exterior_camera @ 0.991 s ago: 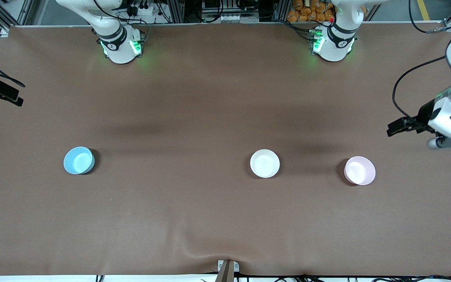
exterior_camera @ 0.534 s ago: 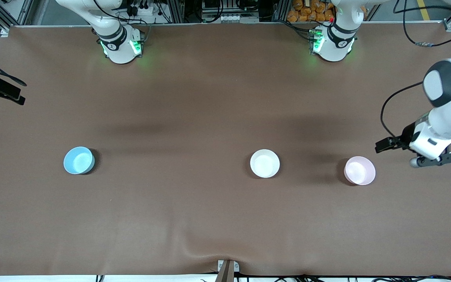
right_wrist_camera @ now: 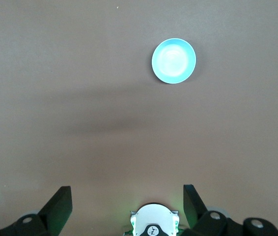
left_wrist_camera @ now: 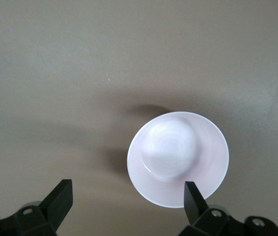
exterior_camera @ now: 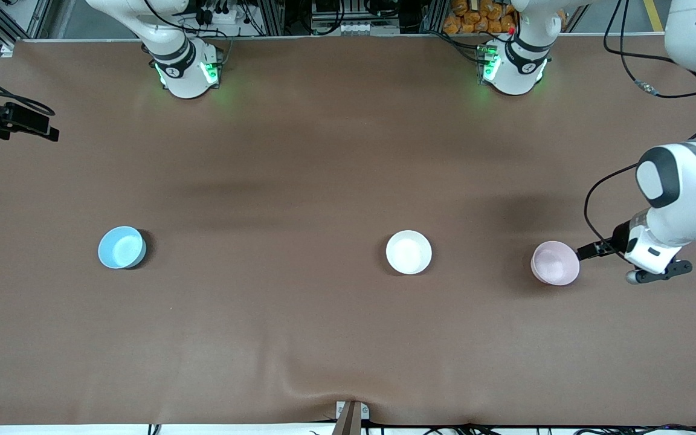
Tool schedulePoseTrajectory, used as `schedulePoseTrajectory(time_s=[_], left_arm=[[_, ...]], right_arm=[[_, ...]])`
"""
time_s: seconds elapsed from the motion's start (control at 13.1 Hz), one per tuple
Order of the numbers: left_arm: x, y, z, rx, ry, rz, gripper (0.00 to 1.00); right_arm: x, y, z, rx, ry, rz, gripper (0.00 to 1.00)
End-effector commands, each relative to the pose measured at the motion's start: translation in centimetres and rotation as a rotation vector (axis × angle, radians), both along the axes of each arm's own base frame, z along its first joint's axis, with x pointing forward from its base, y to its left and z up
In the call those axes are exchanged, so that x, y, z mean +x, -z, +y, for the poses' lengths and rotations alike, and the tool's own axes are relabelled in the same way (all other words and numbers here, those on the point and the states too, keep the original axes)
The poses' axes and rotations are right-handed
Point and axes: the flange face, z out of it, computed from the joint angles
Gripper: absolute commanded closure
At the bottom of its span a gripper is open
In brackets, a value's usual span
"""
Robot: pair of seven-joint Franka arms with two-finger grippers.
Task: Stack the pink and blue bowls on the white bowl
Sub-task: 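Reach the left gripper down to the pink bowl rim, then close the left gripper on the pink bowl rim and lift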
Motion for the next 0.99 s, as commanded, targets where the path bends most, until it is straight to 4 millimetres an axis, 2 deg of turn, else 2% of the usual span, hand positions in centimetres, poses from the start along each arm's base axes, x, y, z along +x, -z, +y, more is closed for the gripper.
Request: schedulePoseTrajectory(time_s=[0.0, 0.3, 0.38, 0.46, 0.69, 0.84, 0.91], left_arm=[[0.8, 1.6, -0.6, -0.019, 0.008, -0.020, 0.00], [0.7, 4.2, 0.0, -0.021, -0.002, -0.007, 0.00], [0.7, 5.0, 0.0, -0.021, -0.002, -0.005, 0.02], [0.8, 5.4, 0.0, -0.021, 0.001, -0.009, 0.09], [0.6, 7.3, 0.0, -0.024, 0.009, 0.010, 0.45], [0.6, 7.3, 0.0, -0.022, 0.011, 0.008, 0.65], [0.6, 7.3, 0.0, -0.019, 0.016, 0.008, 0.87]], right_arm=[[-0.3, -0.8, -0.4, 0.021, 0.011, -0.009, 0.00], [-0.2, -1.1, -0.7, 0.020, 0.012, -0.020, 0.00], [-0.2, -1.4, -0.9, 0.016, 0.014, -0.026, 0.00], [-0.3, -1.6, -1.1, 0.015, 0.015, -0.029, 0.00], [-0.1, -1.5, -1.1, 0.018, 0.015, -0.030, 0.00], [0.0, -1.2, -0.6, 0.021, 0.007, -0.024, 0.00], [0.1, -1.1, -0.4, 0.021, 0.004, -0.022, 0.00]])
